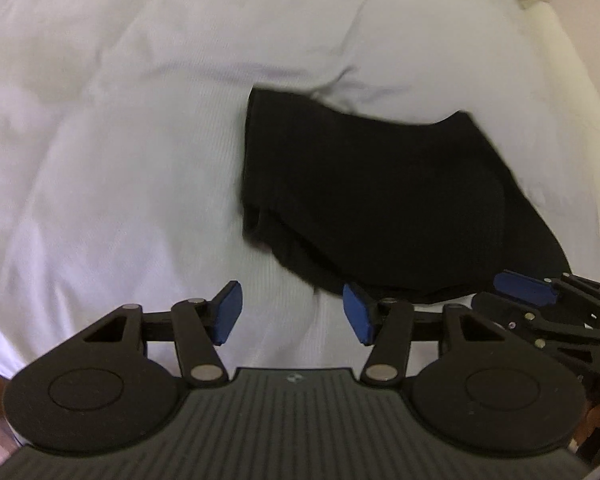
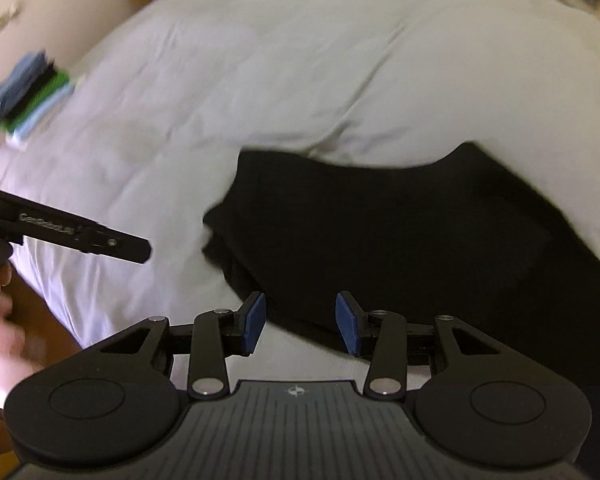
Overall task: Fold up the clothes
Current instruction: 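Carry the black trousers to the bed and lay them on the sheet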
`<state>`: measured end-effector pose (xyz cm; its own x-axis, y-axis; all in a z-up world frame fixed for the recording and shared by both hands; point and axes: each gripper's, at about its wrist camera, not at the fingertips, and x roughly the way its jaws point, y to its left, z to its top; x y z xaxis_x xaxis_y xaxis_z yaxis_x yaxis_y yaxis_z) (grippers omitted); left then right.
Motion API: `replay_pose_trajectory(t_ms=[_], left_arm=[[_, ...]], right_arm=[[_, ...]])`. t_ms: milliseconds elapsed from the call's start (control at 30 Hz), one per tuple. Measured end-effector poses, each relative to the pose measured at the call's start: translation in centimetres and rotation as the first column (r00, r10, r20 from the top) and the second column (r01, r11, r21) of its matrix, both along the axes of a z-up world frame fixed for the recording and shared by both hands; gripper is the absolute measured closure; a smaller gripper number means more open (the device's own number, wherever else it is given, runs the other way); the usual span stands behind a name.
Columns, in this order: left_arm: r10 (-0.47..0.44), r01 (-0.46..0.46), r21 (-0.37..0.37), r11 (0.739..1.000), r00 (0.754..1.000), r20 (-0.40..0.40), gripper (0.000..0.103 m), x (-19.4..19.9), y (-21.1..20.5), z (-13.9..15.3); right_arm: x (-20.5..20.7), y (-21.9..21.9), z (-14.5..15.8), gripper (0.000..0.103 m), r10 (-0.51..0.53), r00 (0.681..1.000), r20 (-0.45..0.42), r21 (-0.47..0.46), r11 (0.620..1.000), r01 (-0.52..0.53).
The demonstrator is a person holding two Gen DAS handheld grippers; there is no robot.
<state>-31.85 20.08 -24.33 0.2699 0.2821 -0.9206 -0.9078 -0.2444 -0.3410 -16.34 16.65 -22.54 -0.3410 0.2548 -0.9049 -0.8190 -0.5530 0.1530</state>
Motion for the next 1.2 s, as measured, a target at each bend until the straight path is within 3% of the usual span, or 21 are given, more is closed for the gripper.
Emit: replay_pose_trajectory(t_ms=[267,467,600,633,667,700,867,1000,1067,1133,1200], left_arm=[[0.125,-0.125,-0.049,0.991,0.992,0.004,0.061,0.5,0.9,-5.2],[0.218,-0.216,-0.069,0.974,0.975,0.036,0.061,-0.2,1.3,-7.0],[0.264,-0.258,-0.08,0.963,0.962,0.067,0.061,-0.2,2.0,-8.1],[0.274,-0.268,-0.087,0.96,0.959,0.068,0.061,-0.1,2.2,-8.4],[0.284,-0.277,-0.094,0.956,0.956,0.068,0.061,0.0,2.4,-8.8],[0.299,-0.291,-0.099,0.952,0.951,0.078,0.061,0.1,2.5,-9.0],[0.376,-0.364,-0.102,0.926,0.914,0.154,0.058,0.4,3.3,-10.1],[0.427,-0.412,-0.114,0.904,0.884,0.191,0.059,0.5,4.2,-11.3],[0.441,-0.423,-0.128,0.897,0.878,0.186,0.065,0.4,4.7,-11.8],[0.456,-0.436,-0.138,0.889,0.87,0.187,0.07,0.3,5.1,-12.1],[0.473,-0.451,-0.147,0.88,0.861,0.187,0.07,0.3,5.4,-12.4]], right_arm=[[-3.3,3.9,-7.2,0.06,0.206,0.976,0.065,-0.053,0.978,-0.203],[-5.1,4.9,-10.3,0.06,0.376,0.919,0.122,-0.054,0.927,-0.372],[-5.7,5.9,-11.6,0.061,0.428,0.894,0.135,-0.063,0.904,-0.423],[-5.7,6.2,-11.9,0.071,0.43,0.894,0.129,-0.062,0.903,-0.425],[-5.6,6.6,-12.1,0.094,0.43,0.894,0.122,-0.059,0.903,-0.426],[-5.1,7.5,-11.9,0.103,0.392,0.913,0.109,-0.044,0.92,-0.389],[-1.9,12.6,-10.0,0.103,0.159,0.987,0.039,0.017,0.987,-0.159],[-0.8,14.7,-10.3,0.101,0.18,0.984,0.001,-0.048,0.983,-0.179],[-0.8,14.5,-10.4,0.076,0.218,0.976,-0.001,-0.07,0.974,-0.218],[-0.8,13.9,-10.2,0.066,0.256,0.967,-0.005,-0.066,0.964,-0.256],[-1.3,13.0,-10.4,0.063,0.32,0.947,-0.01,-0.067,0.945,-0.32]])
